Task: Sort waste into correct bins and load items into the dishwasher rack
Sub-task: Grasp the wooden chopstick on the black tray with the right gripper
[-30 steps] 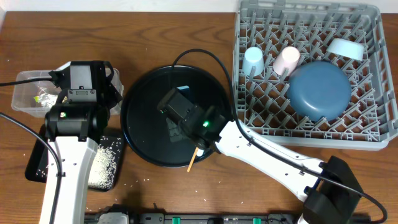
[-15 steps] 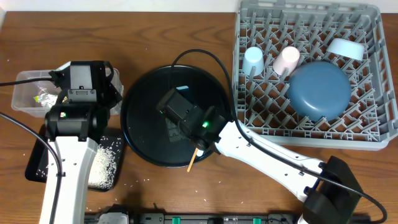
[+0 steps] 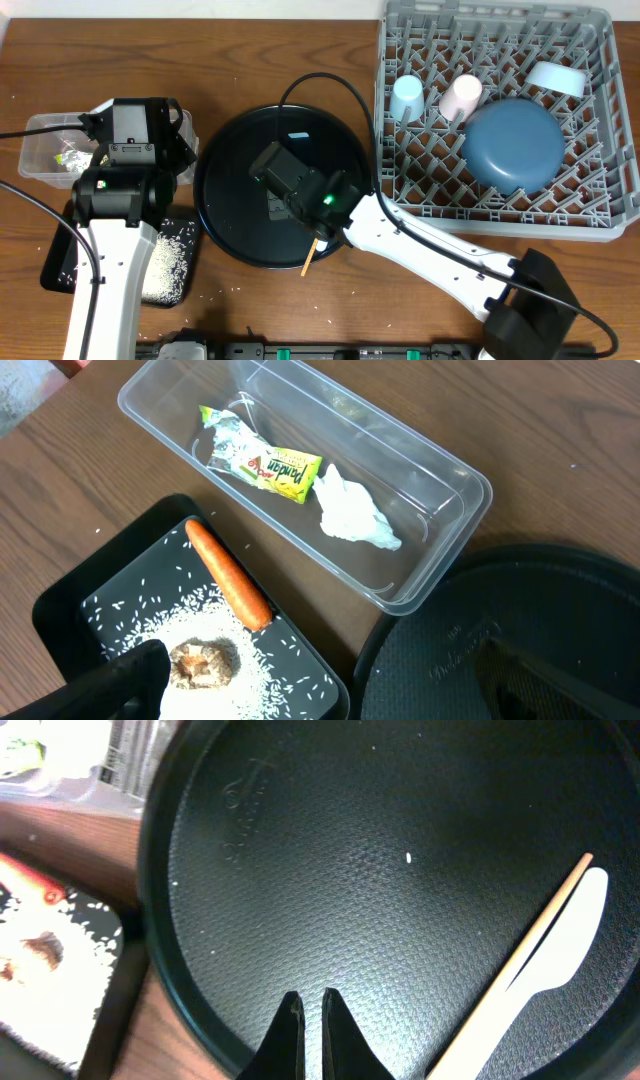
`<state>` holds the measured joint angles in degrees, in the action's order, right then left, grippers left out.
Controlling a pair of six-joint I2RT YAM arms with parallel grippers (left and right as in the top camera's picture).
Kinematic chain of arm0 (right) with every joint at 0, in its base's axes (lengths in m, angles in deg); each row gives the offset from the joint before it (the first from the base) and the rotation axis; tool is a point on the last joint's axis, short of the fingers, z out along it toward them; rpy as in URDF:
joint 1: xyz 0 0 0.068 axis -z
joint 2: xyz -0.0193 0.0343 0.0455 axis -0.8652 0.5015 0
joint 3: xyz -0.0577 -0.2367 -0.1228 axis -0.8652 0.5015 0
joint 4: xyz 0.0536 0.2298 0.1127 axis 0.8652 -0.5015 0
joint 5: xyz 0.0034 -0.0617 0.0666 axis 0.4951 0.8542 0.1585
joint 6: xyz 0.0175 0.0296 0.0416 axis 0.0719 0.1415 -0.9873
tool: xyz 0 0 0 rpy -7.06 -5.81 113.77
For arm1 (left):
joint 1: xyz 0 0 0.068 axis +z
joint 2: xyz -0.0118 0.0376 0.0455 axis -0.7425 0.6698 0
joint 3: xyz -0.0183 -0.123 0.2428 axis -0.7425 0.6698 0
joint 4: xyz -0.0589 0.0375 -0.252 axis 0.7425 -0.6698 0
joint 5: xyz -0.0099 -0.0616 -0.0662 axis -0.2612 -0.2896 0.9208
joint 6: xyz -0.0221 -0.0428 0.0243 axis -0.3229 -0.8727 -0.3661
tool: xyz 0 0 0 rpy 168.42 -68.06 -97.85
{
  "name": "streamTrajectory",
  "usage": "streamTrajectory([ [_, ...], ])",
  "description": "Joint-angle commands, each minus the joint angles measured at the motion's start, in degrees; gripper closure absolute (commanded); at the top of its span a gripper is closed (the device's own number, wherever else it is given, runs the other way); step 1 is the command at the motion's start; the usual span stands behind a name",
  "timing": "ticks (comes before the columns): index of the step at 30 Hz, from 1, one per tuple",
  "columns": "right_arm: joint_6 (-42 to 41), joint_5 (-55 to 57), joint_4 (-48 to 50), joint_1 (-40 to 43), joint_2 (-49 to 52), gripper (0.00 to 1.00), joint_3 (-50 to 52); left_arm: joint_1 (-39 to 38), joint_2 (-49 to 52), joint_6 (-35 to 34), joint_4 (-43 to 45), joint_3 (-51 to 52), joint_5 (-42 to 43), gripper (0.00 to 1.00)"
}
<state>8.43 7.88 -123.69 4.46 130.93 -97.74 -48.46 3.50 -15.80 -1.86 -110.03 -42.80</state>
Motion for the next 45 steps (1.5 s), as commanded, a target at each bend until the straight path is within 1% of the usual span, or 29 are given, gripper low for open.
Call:
streamTrajectory([
  [1, -1.2, 1.4, 0.7, -0.5, 1.9, 0.99, -0.7, 0.2, 0.0, -0.9, -0.2, 0.0, -0.3, 0.02],
  [19, -1.2, 1.6, 1.4, -0.5, 4.0, 0.99, -0.7, 0.2, 0.0, -0.9, -0.2, 0.0, -0.3, 0.02],
  [23, -0.9, -0.2, 0.6, -0.5, 4.0, 0.99, -0.7, 0.2, 0.0, -0.9, -0.2, 0.0, -0.3, 0.02],
  [27, 2.7, -2.7, -0.4, -0.2, 2.9, 0.99, -0.8, 0.2, 0.0, -0.9, -0.2, 0.0, -0.3, 0.02],
  [37, 2.9, -5.7, -2.7, 1.8, -4.4, 0.99, -3.2, 0.2, 0.0, -0.9, -0.2, 0.0, -0.3, 0.02],
  [42, 2.8, -5.6, -3.5, 1.3, -3.7, 0.99, -3.4, 0.2, 0.0, -0.9, -0.2, 0.0, -0.3, 0.02],
  [45, 0.8, -5.5, -5.3, 0.5, -1.5, 0.99, -3.3, 0.2, 0.0, -0.9, -0.2, 0.0, -0.3, 0.02],
])
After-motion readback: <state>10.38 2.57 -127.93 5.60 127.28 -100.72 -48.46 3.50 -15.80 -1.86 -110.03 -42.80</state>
